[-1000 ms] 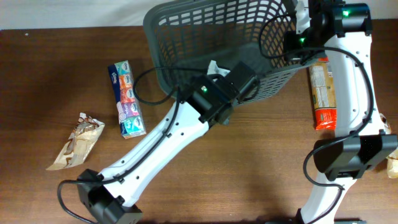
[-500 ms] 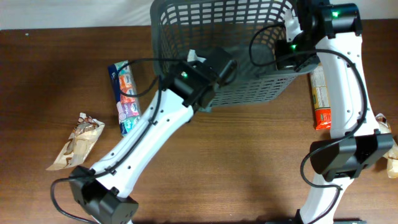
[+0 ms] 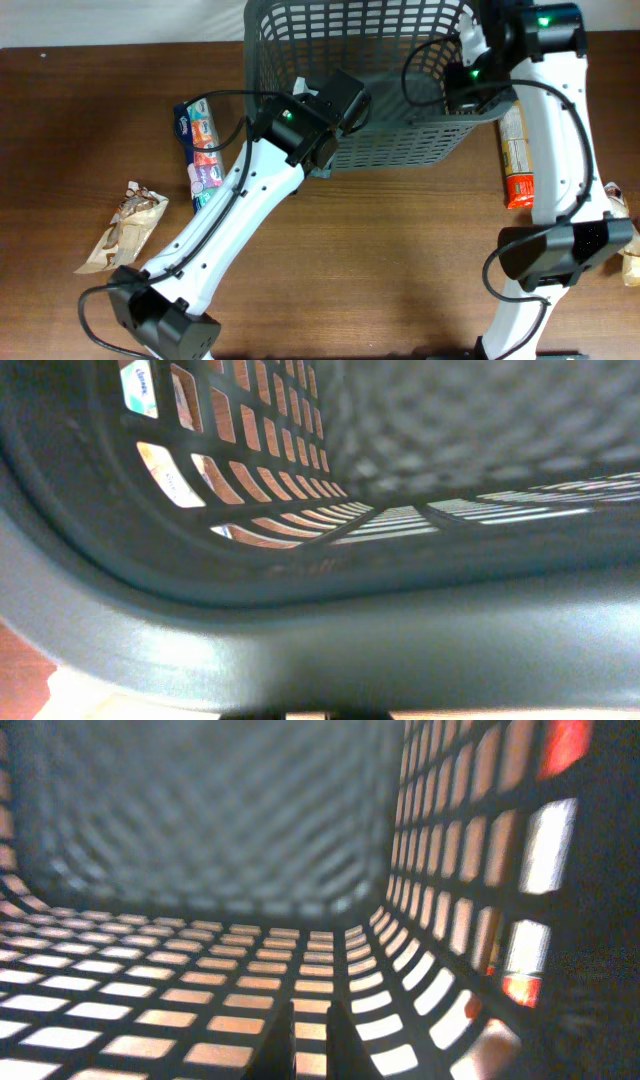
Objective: Pack container
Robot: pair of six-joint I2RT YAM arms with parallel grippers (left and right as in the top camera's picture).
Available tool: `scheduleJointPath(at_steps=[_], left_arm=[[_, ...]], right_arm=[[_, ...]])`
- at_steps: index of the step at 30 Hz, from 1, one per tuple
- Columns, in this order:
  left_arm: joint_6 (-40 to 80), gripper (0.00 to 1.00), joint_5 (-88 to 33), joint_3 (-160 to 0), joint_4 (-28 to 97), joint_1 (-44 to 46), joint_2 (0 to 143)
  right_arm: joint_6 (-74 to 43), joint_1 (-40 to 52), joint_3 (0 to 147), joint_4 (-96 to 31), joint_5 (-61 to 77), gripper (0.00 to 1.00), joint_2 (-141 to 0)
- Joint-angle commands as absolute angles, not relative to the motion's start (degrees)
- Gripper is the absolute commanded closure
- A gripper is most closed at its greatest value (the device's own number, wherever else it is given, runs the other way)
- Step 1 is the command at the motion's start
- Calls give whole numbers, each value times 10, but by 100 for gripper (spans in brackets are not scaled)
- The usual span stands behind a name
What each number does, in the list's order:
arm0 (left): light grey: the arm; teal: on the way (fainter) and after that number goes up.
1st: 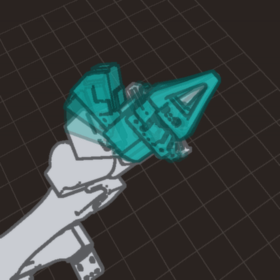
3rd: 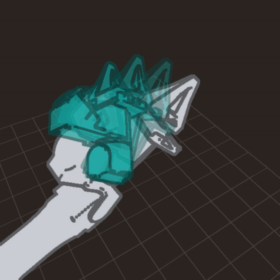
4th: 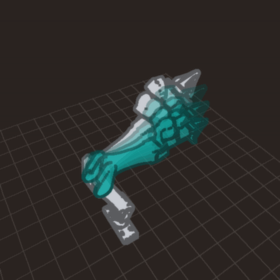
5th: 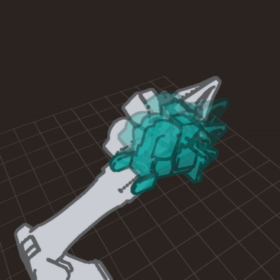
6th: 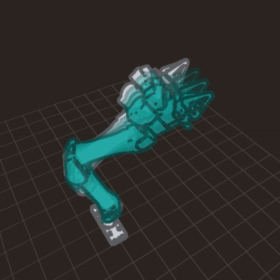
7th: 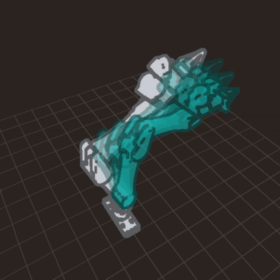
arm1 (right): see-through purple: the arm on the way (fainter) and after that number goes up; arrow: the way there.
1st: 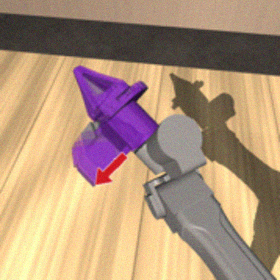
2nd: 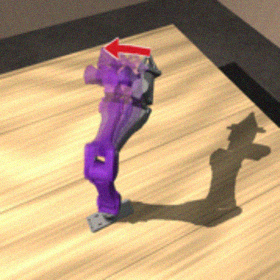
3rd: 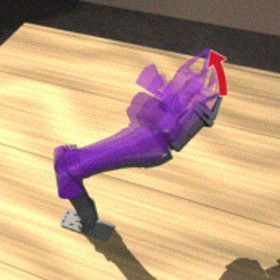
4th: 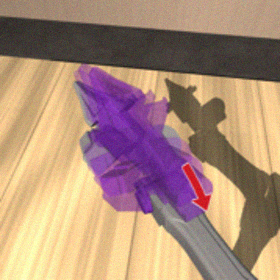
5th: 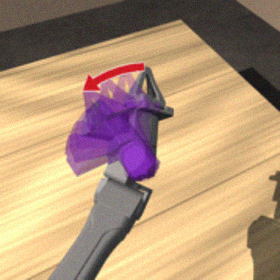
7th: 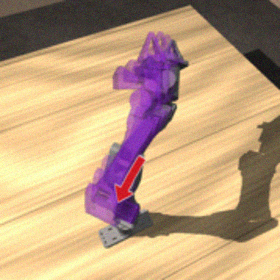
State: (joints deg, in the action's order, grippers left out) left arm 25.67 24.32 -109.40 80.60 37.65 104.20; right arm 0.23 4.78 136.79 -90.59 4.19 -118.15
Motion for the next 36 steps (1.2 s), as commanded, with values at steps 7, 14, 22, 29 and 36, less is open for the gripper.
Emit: scheduleJointPath(at_steps=[7,14,22,29,36], left_arm=[[247,98,258,-1134,818,392,908],[268,98,360,-1134,871,381,790],[323,98,361,-1132,967,314,724],[323,98,336,-1131,967,307,713],[310,98,298,-1126,967,307,714]], right_arm=[[-30,51,1606,-950,53,96,-1150],[-169,-12,1691,-961,-63,96,-1142],[-209,-134,1687,-966,-60,96,-1166],[-88,-174,1687,-929,72,96,-1227],[-61,-171,1687,-912,130,96,-1312]])
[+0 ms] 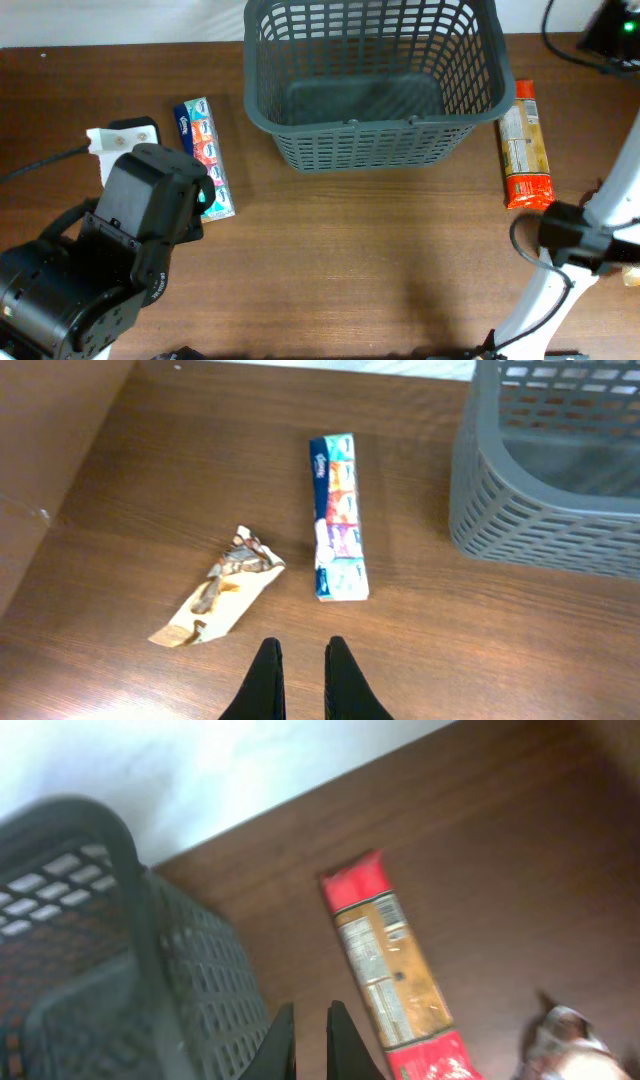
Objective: Pack container
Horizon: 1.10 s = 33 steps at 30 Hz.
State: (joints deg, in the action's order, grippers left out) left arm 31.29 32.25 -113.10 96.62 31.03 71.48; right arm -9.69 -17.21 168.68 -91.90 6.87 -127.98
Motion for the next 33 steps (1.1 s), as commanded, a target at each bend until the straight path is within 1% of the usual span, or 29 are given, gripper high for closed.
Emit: scheduleJointPath(at_steps=[1,5,8,14,17,33], left_arm=[[310,98,295,-1126,967,307,714],[305,98,284,-1126,967,307,714],[303,98,278,-1125,967,307,714],[301,98,278,-1125,967,307,714],[301,98,278,-1125,967,307,714],[301,98,278,-1125,967,307,714]], right_arm=[[-62,-171,1687,-909,133,96,-1319],[-62,-164,1687,-884,135,96,-1343],[-46,-161,1687,-871,164,96,-1351],[-31,-154,1686,-867,180,96,-1372],[-17,-152,1686,-868,214,96,-1389],[5,-120,1685,-863,227,96,-1406]])
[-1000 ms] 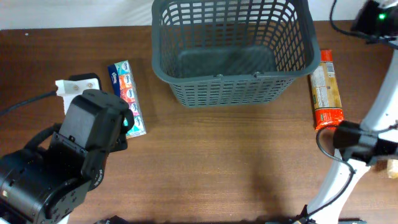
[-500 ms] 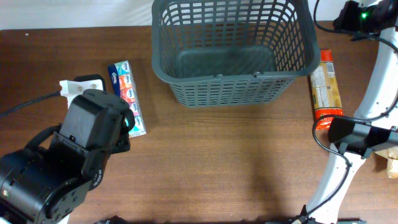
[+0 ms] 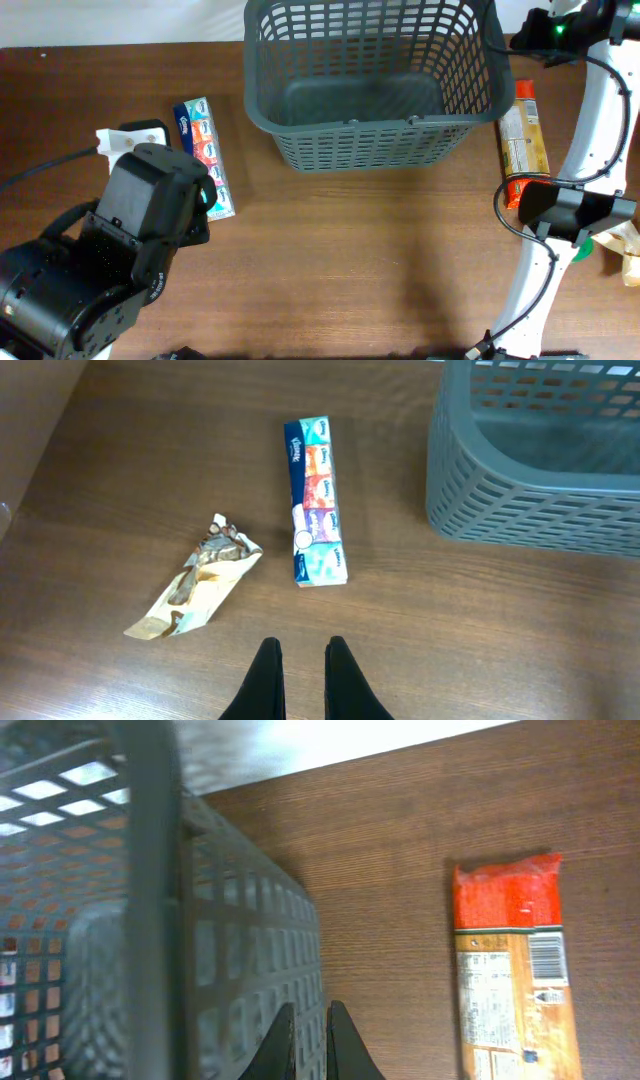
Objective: Pack container
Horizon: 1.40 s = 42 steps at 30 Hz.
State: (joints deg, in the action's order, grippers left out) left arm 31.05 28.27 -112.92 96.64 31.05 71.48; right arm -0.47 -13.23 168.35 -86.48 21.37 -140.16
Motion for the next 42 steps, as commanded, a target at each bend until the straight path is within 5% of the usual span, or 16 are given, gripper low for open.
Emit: scheduleJointPath(at_steps=[1,27,42], left_arm=[[301,98,278,-1125,967,307,714],[302,98,278,-1060,967,307,714],[301,98,279,-1060,965,307,714]], right_arm=[[6,-117,1685,-863,227,96,-1406],[7,-66,1685,-867,218,96,-1409],[-75,-120,1687,-868,171,96,-1375]])
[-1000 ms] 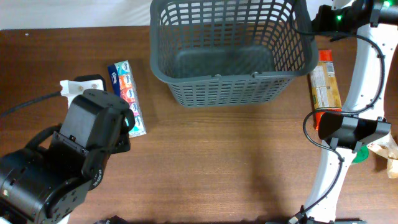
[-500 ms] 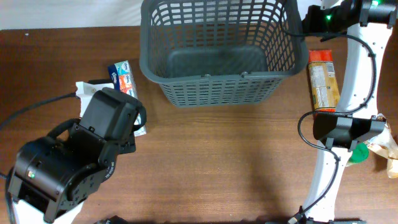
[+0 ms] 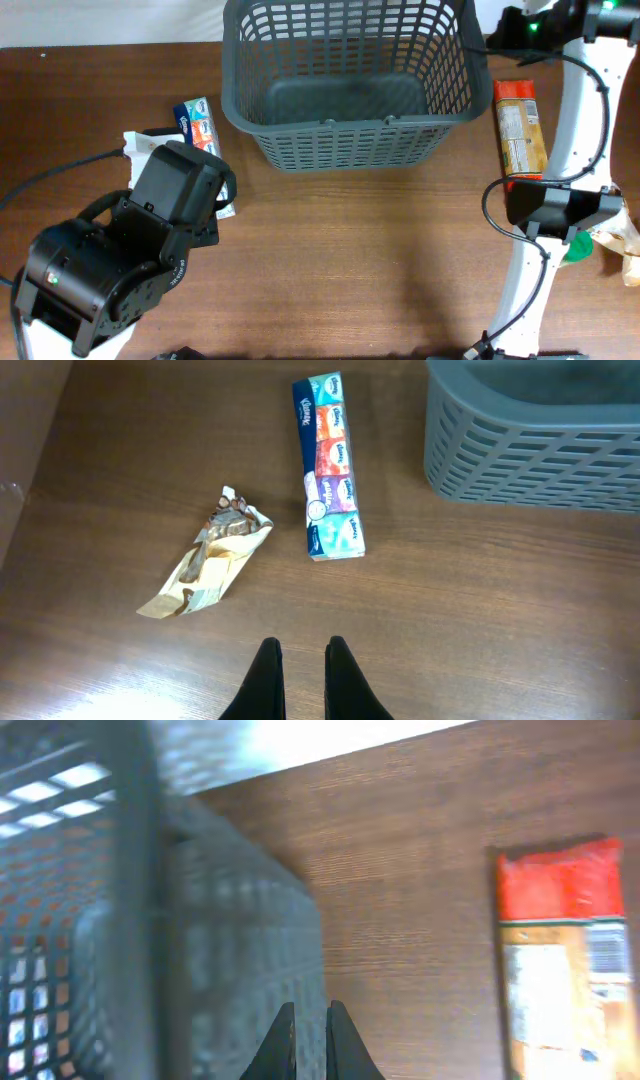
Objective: Pack container
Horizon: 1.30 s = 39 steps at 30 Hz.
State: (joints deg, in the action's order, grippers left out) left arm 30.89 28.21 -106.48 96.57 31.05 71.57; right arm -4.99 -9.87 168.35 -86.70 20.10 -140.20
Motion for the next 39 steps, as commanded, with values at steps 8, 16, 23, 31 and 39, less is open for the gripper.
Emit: scheduleJointPath(at_steps=[8,16,23,31,39], left_arm=[[301,98,302,-1060,947,307,714],[301,90,369,-1060,902,296,714],[299,92,374,-1060,896,234,714],[296,94,373,-1060,877,142,714],[258,93,368,-1060,809,112,735]], right_arm=[[-159,-213,1687,-929,128,96,-1297],[-147,-265,1673,-974,174,96,-1220],[-151,-266,1569,-974,120,96,-1046],[-137,-267,1247,-973,-40,96,-781],[-136,-267,1019,-973,-74,79,-634]])
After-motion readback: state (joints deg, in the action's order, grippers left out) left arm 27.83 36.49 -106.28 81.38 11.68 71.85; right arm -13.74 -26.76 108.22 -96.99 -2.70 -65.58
